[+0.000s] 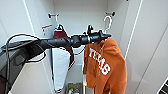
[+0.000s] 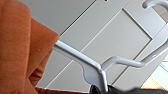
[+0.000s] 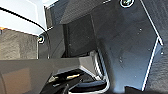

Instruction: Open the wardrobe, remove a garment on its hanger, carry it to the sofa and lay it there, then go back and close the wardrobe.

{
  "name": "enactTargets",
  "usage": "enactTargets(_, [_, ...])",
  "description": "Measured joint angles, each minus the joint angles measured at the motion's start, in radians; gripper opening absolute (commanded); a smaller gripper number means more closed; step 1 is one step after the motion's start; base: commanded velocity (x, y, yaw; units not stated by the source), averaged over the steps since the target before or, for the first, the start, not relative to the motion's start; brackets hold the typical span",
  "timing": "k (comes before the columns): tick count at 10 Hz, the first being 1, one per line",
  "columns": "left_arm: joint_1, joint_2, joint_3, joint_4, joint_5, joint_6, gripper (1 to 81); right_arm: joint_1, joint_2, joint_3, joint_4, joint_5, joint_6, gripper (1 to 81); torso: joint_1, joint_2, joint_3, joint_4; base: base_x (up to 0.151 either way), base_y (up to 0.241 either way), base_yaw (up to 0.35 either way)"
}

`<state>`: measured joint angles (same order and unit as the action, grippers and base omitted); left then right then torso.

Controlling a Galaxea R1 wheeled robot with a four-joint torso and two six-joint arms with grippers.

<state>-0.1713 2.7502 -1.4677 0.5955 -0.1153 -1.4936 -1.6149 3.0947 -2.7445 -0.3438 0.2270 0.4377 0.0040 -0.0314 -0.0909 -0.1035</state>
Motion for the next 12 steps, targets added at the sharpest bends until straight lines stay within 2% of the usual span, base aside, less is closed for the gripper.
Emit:
enactTargets(3, [0.041,-0.042,0.014,0.004,-0.044,0.001,1.0,-0.005,0.001,0.0,0.0,0.0,0.0,81.1,-0.001,0.0,0.0,0.0,-0.14,0.0,0.0])
enactTargets(12, [0.078,-0.086,0.049,0.008,-0.056,0.0,1.0,0.0,0.003,0.0,0.0,-0.004,0.0,81.1,-0.002,0.0,0.0,0.0,-0.134,0.0,0.0])
